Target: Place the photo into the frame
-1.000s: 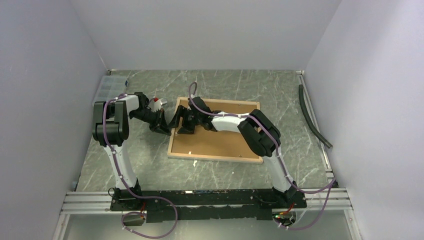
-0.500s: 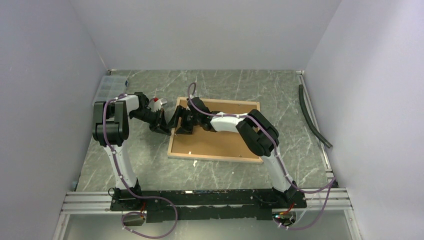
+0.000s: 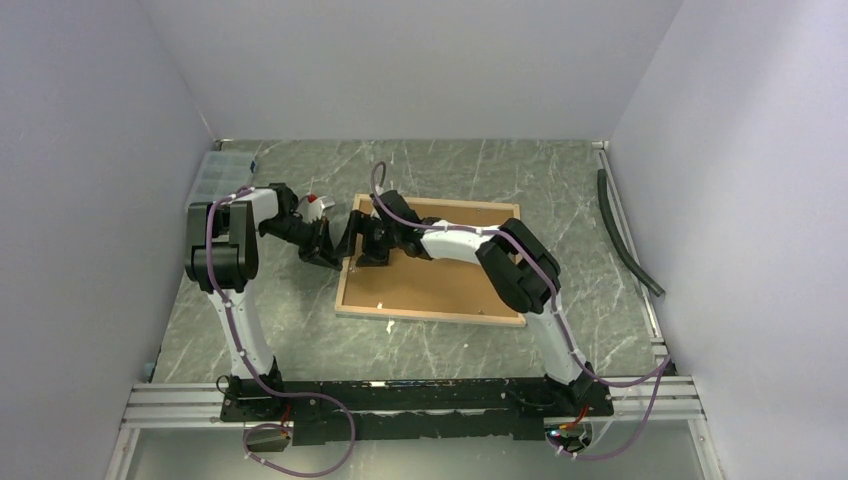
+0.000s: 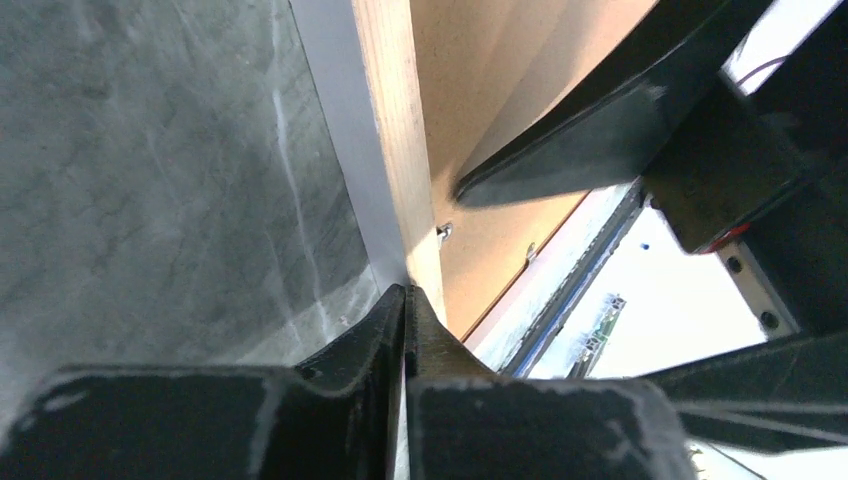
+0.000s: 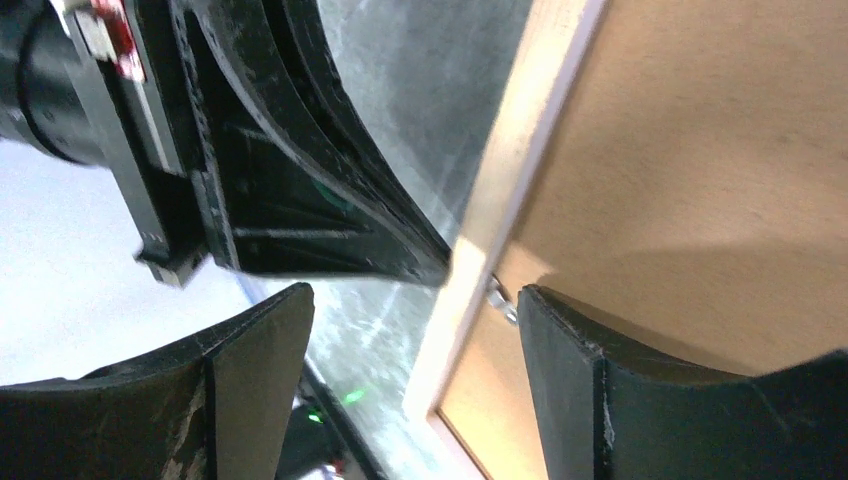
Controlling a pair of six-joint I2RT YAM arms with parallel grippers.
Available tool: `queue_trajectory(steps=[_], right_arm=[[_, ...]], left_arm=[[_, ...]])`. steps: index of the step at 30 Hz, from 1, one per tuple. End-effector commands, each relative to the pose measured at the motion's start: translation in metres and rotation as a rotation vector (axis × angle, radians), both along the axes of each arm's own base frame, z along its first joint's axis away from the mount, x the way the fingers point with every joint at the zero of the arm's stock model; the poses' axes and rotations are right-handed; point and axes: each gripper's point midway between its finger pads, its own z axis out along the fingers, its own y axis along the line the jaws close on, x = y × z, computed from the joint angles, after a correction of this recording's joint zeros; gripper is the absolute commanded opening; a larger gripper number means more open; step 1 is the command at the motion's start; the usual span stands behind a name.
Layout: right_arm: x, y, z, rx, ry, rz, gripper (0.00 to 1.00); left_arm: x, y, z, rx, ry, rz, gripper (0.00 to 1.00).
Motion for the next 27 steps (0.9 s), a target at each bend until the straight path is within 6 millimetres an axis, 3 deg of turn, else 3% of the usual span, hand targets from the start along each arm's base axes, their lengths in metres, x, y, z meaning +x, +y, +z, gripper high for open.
queue_trajectory(steps=[1,3,5,9,10,12,14,17,19,27], right_arm=[[0.015,-0.032,0.059,-0.092,-0.257,0.075,0.79],[0.008,-0.056,0.065,-0.2,-0.348,0.139,0.81],[-0.008,-0.086,0.057,-0.324,-0.397,0.21,0.81],[-0.052,-0.143,0.045,-0.495,-0.426,0.334,0.79],[-0.063,-0.154,0.04,-0.527,-0.435,0.361,0.78],[-0.082,-0.169,0.033,-0.569,-0.44,0.391,0.76],[-0.099,-0.176,0.026,-0.593,-0.431,0.425,0.74],[-0.113,-0.181,0.012,-0.663,-0.432,0.477,0.63],[-0.118,-0.182,0.004,-0.716,-0.439,0.51,0.59],[-0.118,-0.174,-0.015,-0.823,-0.499,0.544,0.57]], left_arm=[[0.023,0.015,0.018,0.039,-0.11,0.016,0.12],[0.029,0.022,0.03,0.038,-0.135,0.031,0.22],[0.032,0.028,0.041,0.036,-0.153,0.043,0.35],[0.037,0.04,0.065,0.051,-0.213,0.053,0.56],[0.035,0.041,0.072,0.053,-0.227,0.051,0.66],[0.032,0.043,0.085,0.063,-0.258,0.036,0.75],[0.028,0.045,0.096,0.068,-0.278,0.018,0.89],[0.019,0.049,0.11,0.084,-0.313,-0.007,0.94],[0.013,0.053,0.115,0.101,-0.325,-0.007,0.95],[-0.005,0.074,0.149,0.078,-0.374,0.045,0.95]])
